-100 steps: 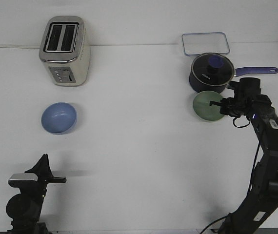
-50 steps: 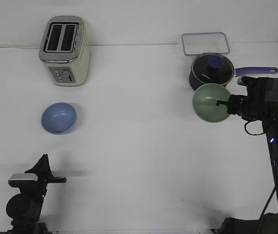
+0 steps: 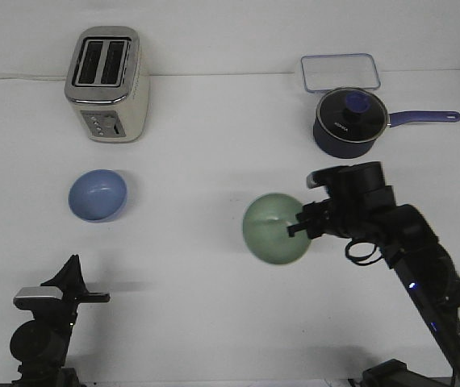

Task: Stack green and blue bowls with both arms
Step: 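Lift the green bowl and carry it toward the table center, then set the green bowl down, release, and withdraw the right gripper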

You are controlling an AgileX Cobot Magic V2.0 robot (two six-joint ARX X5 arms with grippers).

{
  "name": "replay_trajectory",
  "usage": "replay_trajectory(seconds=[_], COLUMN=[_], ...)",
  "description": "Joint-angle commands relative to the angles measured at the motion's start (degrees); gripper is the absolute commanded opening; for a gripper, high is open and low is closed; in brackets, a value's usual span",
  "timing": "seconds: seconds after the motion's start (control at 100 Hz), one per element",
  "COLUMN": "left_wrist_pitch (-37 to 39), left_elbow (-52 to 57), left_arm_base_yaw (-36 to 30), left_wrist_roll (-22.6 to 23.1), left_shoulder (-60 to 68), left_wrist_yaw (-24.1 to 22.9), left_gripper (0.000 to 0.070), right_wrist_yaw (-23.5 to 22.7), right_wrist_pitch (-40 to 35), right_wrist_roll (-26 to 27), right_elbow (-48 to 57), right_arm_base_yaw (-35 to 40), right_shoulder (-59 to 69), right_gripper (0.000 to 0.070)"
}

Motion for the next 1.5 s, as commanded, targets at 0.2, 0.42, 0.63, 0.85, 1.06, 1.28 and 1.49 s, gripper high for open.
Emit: replay_trajectory(seconds=[0.2,0.42,0.63,0.85,1.06,1.28,1.49], left_wrist_pitch=[0.8,0.9,0.8,0.8,0.8,0.8,3.0], left_elbow=[0.0,0.0,0.0,0.0,0.0,0.0,0.2], left_arm_base_yaw=[0.0,0.0,0.0,0.0,0.0,0.0,0.0], left_wrist_roll=[0.1,0.1,0.1,0.1,0.1,-0.9,-12.0], left_shoulder=[-0.1,-0.1,-0.1,-0.1,-0.1,-0.1,-0.1], left_wrist_yaw=[-0.3,-0.3,-0.3,-0.3,-0.3,-0.3,-0.3], left_gripper=[0.0015,0.0015,0.0015,0.0015,0.0015,0.0015,0.0010], right_wrist_yaw=[0.0,1.5,2.6,4.8,5.9,5.5,7.1], right_wrist_pitch=[15.4,18.5,18.7,16.9,15.2,15.7,16.1], right_wrist_roll=[10.3,10.6,10.1,8.6,7.6,6.9,2.4], right_elbow=[-13.7,-15.9,-15.9,-15.9,-15.9,-14.2,-11.4], right_arm_base_yaw=[12.0,15.8,16.2,16.2,16.2,14.8,10.6], right_shoulder=[1.7,7.5,11.8,11.8,11.8,7.6,-3.6], right_gripper=[0.0000,0.0000,0.0000,0.0030,0.0227,0.0466,0.0466])
